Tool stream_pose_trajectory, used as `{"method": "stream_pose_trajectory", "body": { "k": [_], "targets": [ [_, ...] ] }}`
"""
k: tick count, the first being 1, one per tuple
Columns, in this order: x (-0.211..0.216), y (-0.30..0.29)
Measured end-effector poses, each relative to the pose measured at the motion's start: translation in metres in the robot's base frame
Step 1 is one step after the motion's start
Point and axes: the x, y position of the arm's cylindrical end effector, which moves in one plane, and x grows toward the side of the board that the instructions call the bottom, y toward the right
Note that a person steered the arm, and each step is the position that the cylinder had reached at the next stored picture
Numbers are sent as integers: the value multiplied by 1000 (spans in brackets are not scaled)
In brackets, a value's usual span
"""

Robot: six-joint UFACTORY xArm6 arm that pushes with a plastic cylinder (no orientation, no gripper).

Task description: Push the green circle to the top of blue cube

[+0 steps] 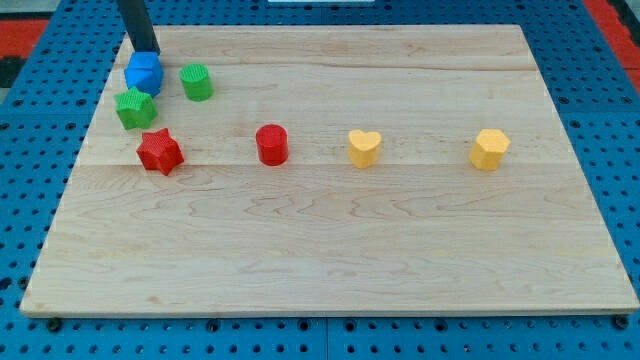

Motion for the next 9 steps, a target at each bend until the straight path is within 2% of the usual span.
{"method": "stream_pose_trajectory", "body": {
  "k": [1,2,3,4,5,6,7,8,9],
  "targets": [
    [0,14],
    [0,55],
    [36,108],
    [82,129],
    [89,72],
    [73,37],
    [50,31],
    [46,44],
    [70,64]
  ]
}}
